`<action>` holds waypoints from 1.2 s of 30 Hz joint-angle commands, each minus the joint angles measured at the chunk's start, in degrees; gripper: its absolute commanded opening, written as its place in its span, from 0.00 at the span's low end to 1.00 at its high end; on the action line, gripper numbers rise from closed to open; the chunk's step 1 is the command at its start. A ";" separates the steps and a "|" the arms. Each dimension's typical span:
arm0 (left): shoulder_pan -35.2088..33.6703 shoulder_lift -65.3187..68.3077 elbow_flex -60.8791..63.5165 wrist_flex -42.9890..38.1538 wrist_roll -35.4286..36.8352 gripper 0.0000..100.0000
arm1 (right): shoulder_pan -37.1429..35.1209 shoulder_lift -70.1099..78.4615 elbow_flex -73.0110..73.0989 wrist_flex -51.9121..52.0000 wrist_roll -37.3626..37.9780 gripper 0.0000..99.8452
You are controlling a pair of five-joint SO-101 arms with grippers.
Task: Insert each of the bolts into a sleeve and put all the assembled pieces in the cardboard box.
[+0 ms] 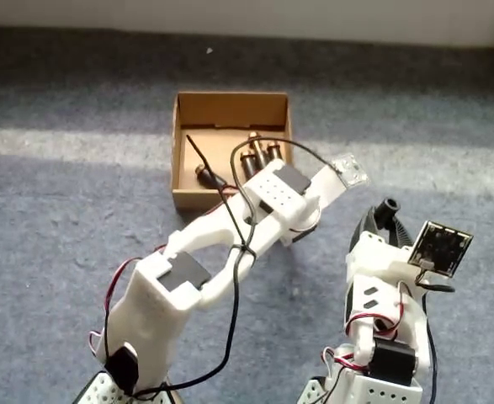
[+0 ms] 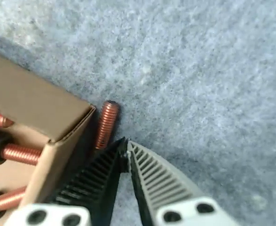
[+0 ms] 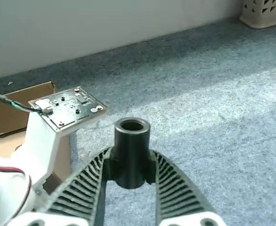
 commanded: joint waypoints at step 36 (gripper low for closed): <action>-9.63 -2.15 -4.53 -4.13 1.23 0.16 | -0.48 -0.92 -0.66 -1.63 1.05 0.01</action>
